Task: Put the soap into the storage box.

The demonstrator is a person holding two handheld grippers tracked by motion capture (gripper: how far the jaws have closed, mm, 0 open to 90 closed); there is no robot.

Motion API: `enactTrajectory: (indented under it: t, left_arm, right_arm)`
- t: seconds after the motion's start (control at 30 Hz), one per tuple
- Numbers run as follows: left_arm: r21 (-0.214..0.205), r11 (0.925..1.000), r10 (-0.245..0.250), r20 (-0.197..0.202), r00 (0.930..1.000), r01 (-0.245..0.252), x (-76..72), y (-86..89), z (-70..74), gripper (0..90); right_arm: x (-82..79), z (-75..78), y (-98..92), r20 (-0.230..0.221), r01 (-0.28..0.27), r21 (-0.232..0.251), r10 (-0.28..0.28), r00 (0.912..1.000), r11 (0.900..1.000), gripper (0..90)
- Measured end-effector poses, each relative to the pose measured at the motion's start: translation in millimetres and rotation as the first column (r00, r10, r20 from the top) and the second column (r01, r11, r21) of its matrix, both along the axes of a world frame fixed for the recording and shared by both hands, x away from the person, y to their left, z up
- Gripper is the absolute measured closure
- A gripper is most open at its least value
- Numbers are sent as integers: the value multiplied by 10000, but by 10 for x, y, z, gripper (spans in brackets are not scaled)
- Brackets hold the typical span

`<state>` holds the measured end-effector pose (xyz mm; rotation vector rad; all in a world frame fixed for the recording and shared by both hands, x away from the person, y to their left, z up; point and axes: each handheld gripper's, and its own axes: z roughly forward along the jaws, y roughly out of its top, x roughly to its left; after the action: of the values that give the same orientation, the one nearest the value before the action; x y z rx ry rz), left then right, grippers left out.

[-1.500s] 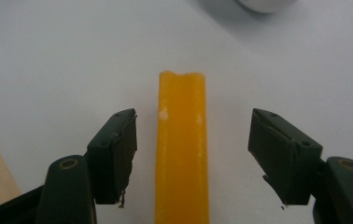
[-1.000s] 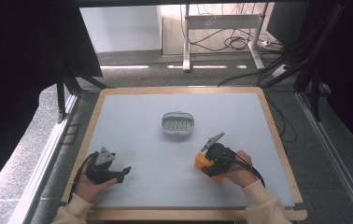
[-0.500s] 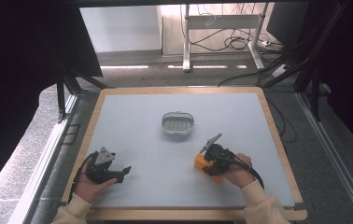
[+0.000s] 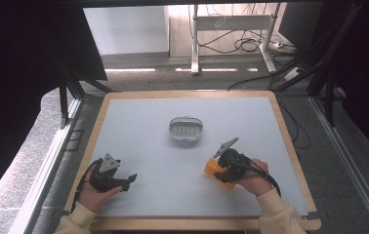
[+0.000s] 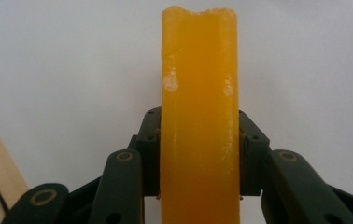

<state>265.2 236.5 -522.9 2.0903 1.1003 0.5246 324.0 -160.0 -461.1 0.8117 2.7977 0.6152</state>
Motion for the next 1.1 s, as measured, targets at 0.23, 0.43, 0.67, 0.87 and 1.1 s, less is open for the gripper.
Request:
enactTrajectory:
  t: [0.23, 0.43, 0.67, 0.87, 1.1]
  left_arm:
    - [-15, 10000, 0, 0, 10000, 0, 2, 5, -1, 177]
    - [6, 10000, 0, -17, 10000, 0, 2, 3, -3, 177]
    - [37, 10000, 38, -61, 10000, -38, 5, -2, -13, 177]
    - [46, 10000, 54, -55, 10000, -54, 4, 1, -15, 177]
    - [34, 10000, 33, -33, 10000, -33, 6, 15, -15, 177]
  right_arm:
    - [-6, 54, -32, 155, -9, 112, 7, 9999, 9999, 616]
    - [-13, 83, -44, 265, -31, 103, 28, 9996, 9999, 616]
    - [-27, 186, -100, 436, -61, 340, 46, 9990, 9994, 616]
    - [-25, 271, -155, 710, -42, 509, 6, 9975, 9987, 616]
    - [-10, 288, -153, 829, -92, 449, 54, 9965, 9989, 617]
